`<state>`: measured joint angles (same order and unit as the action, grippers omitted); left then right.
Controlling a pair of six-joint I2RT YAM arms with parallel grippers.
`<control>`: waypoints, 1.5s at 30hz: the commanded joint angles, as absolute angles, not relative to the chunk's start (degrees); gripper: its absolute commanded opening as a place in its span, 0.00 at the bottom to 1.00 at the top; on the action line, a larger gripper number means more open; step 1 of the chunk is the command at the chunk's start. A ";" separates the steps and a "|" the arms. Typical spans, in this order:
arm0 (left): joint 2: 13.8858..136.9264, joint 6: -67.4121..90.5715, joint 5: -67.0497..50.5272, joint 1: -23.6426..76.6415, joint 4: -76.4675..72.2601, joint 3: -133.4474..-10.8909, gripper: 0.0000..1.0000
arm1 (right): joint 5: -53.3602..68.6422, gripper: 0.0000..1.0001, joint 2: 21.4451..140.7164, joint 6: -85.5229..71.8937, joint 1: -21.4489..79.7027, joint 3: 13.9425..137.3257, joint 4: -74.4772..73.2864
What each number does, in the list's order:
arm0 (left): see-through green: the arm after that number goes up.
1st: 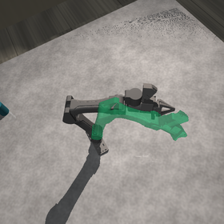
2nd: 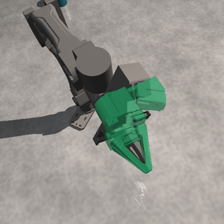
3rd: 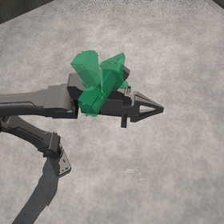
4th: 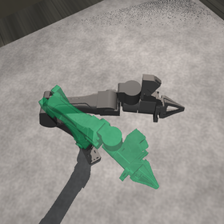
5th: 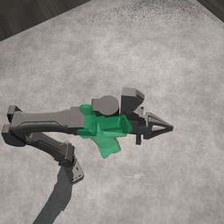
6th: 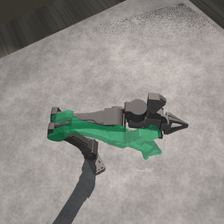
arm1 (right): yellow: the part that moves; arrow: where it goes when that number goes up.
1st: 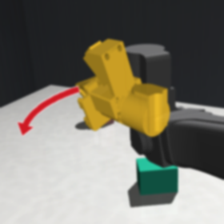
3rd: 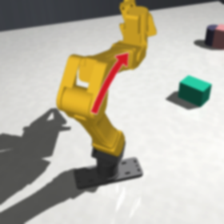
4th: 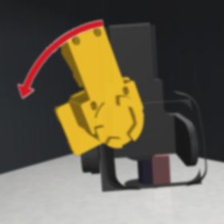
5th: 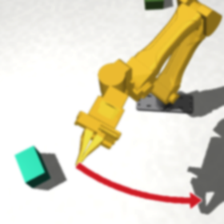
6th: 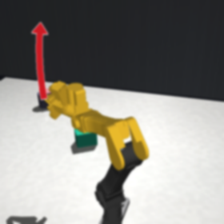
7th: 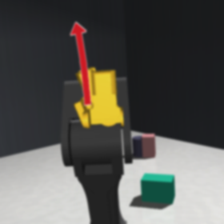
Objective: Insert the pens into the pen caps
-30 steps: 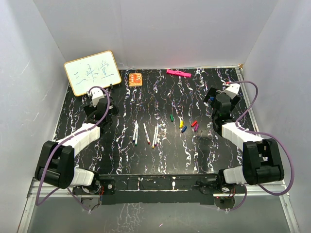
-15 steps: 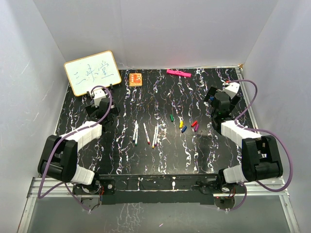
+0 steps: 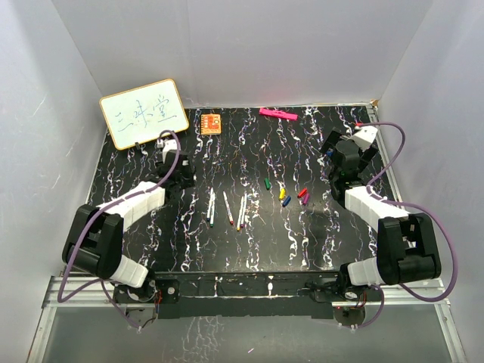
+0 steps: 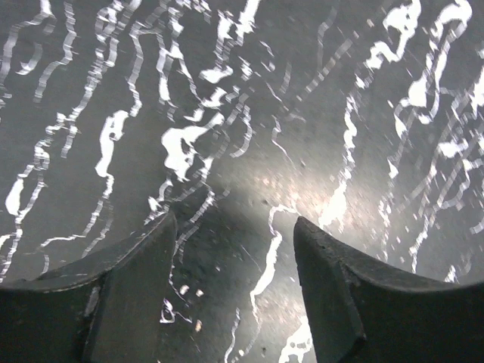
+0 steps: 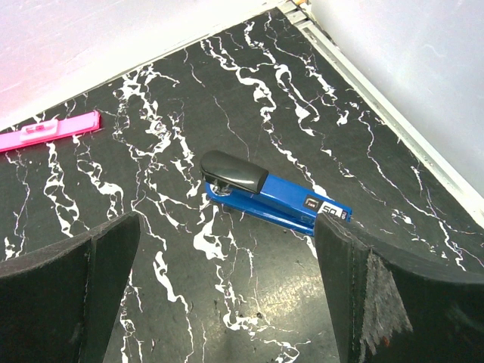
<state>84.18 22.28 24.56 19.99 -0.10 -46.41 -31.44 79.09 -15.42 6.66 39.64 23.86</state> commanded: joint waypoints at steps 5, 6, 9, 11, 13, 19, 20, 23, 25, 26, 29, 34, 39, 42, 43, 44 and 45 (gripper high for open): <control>84.41 25.57 18.66 25.65 12.06 -49.54 0.71 | -33.79 0.95 76.54 -16.28 6.76 39.87 27.63; 84.36 26.18 18.78 26.01 13.42 -49.85 0.72 | -33.71 0.93 76.53 -16.45 6.77 39.78 27.67; 84.60 27.19 18.09 26.47 16.77 -51.13 0.72 | -33.71 0.83 76.37 -17.04 6.76 39.43 27.88; 85.66 28.05 18.18 26.89 19.45 -52.46 0.66 | -33.72 0.71 76.14 -17.48 6.70 39.19 28.16; 87.08 28.36 18.90 28.04 20.76 -53.46 0.66 | -33.71 0.64 75.88 -17.84 6.77 39.05 28.48; 91.19 29.58 19.50 32.77 20.51 -55.89 0.61 | -33.80 0.59 75.60 -17.88 6.67 38.50 28.74; 91.99 29.88 20.14 33.77 20.60 -56.35 0.60 | -33.89 0.58 75.52 -17.68 6.68 38.42 28.75; 94.24 30.60 21.98 35.56 21.61 -57.49 0.59 | -34.51 0.58 75.26 -17.51 6.68 38.29 28.74; 95.28 30.91 23.09 36.30 22.08 -57.79 0.58 | -34.48 0.58 75.15 -17.49 6.68 38.09 28.89; 95.62 30.93 23.48 36.49 22.21 -57.97 0.58 | -34.38 0.58 75.19 -17.49 6.68 38.01 28.98; 96.14 31.17 24.05 36.82 22.40 -58.18 0.57 | -34.21 0.58 75.57 -17.49 6.67 37.88 29.09; 94.65 31.05 23.45 36.91 20.53 -57.43 0.56 | -33.33 0.58 76.33 -17.51 6.68 37.90 29.09; 91.24 30.24 21.21 36.96 17.10 -56.42 0.57 | -31.98 0.58 76.98 -17.57 6.68 38.22 29.05; 89.39 30.36 22.25 36.91 16.77 -56.17 0.57 | -31.12 0.58 77.53 -17.60 6.68 38.31 28.84; 88.66 30.40 22.86 36.94 16.44 -55.77 0.57 | -30.93 0.58 77.72 -17.59 6.68 38.36 28.75; 88.00 30.39 23.62 36.92 16.17 -55.40 0.57 | -30.63 0.57 77.90 -17.65 6.66 38.37 28.73; 87.38 30.45 24.54 36.91 16.02 -54.96 0.57 | -30.38 0.57 78.14 -17.60 6.68 38.38 28.66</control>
<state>92.29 30.61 21.82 36.62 17.17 -55.90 -31.51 77.38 -17.50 6.63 37.67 25.89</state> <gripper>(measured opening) 0.570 0.577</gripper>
